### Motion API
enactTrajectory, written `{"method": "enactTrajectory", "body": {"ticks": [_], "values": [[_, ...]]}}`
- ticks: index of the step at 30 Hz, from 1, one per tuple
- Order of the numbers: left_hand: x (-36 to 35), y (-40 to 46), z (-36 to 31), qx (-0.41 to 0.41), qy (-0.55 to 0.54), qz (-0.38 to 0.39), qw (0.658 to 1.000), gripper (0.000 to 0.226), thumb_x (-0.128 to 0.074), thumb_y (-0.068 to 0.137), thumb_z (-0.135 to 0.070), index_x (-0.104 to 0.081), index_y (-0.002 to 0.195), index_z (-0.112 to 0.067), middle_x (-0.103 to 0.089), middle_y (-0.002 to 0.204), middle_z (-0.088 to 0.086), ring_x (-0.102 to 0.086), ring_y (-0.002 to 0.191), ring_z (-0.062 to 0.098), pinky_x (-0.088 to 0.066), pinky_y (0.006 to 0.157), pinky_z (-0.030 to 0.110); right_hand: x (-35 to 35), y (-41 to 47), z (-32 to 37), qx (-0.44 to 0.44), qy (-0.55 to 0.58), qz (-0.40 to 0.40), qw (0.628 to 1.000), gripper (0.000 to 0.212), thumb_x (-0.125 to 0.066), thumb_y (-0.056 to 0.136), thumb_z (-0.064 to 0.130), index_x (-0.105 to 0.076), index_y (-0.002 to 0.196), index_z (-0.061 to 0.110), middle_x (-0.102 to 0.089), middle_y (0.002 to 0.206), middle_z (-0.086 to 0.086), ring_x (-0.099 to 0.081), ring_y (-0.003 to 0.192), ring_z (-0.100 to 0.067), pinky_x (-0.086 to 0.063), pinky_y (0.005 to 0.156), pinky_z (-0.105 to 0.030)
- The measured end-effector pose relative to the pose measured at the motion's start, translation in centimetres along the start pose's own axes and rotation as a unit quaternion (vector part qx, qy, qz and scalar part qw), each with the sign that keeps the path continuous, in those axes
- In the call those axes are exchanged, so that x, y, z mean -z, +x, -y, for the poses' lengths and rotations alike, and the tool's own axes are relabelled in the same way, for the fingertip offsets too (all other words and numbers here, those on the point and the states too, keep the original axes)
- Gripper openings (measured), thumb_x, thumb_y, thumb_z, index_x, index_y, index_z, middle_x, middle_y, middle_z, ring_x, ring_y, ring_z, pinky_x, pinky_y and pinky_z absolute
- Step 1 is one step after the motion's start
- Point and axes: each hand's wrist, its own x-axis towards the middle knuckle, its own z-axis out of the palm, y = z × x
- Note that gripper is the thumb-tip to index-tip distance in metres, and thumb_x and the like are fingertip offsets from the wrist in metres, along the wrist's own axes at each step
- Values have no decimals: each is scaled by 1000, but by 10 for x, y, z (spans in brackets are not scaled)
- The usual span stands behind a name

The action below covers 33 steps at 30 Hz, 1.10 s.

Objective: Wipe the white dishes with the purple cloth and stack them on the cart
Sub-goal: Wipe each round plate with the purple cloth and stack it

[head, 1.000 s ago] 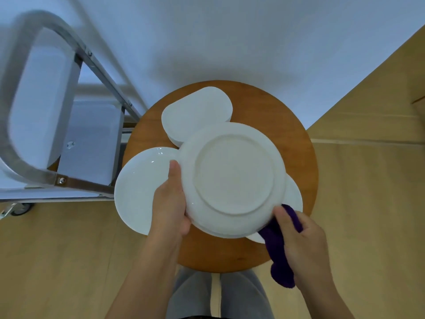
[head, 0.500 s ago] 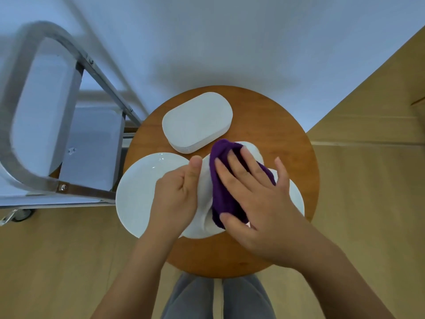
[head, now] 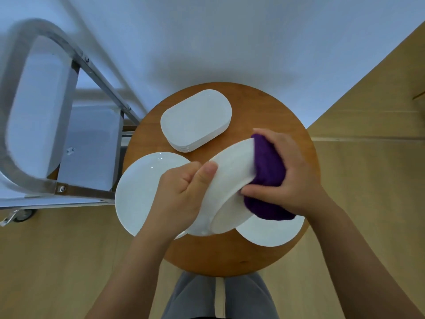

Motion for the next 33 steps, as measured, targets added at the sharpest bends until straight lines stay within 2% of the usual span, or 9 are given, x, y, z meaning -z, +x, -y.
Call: {"method": "enactTrajectory", "body": {"ticks": [8,12,16,21,25,27,28,31,33], "values": [[-4,-8,1,89,-101,-49,990,32,-39,57,-74,-65,66,-59,-68,70,-27,-64,70,-9,-44,46,5,-8,-14,-19,-149,198,-33,968,82,-73,48,62,-44,124,49,-52,126,16,-53,112,-6,-49,86,-28],[-7,-8,0,136,-140,-119,973,30,-34,58,-73,-61,60,-63,-65,62,-30,-61,61,-15,-44,48,15,-24,-25,-24,-244,364,-105,893,82,-76,49,53,-49,124,39,-61,117,9,-61,105,-16,-54,83,-37],[-16,-10,3,168,-179,-155,957,33,-38,59,-73,-66,63,-57,-69,66,-23,-64,61,-9,-43,39,8,-35,-26,-25,-314,403,-142,848,75,-78,47,55,-54,117,40,-66,108,10,-65,96,-15,-55,75,-34],[-35,-13,16,253,-252,-196,913,43,-43,67,-72,-69,85,-43,-73,79,-15,-70,71,7,-56,67,34,-45,-32,-22,-391,446,-153,791,73,-82,45,56,-58,111,35,-68,104,4,-65,93,-20,-54,67,-35],[-40,-9,15,231,-272,-208,911,31,-45,76,-68,-67,83,-48,-73,82,-17,-70,78,13,-55,80,43,-53,-36,-21,-421,486,-188,742,63,-80,51,53,-61,108,33,-71,95,5,-67,89,-20,-55,67,-37],[-27,-10,23,206,-333,-133,911,39,-46,70,-69,-69,90,-46,-75,89,-11,-71,81,12,-56,79,43,-39,-34,-25,-406,490,-164,754,53,-76,57,47,-64,106,28,-71,95,1,-68,86,-19,-54,63,-34],[-16,-10,27,202,-404,-30,892,49,-44,74,-71,-70,102,-40,-74,100,-4,-71,90,17,-56,80,44,-30,-33,-28,-394,488,-140,766,47,-73,59,45,-67,101,27,-71,91,0,-68,80,-17,-53,60,-32],[12,-4,30,265,-539,269,753,75,-53,80,-67,-51,137,-18,-57,132,15,-57,117,38,-49,93,52,0,-30,-36,-332,438,-38,835,33,-72,59,39,-70,91,31,-72,87,0,-68,72,-15,-51,56,-27],[9,-2,36,281,-577,311,701,74,-78,69,-50,-56,131,-15,-62,124,17,-61,110,38,-52,89,52,10,-26,-37,-295,388,42,872,39,-74,57,42,-70,95,36,-73,91,2,-69,78,-16,-52,61,-26]]}}
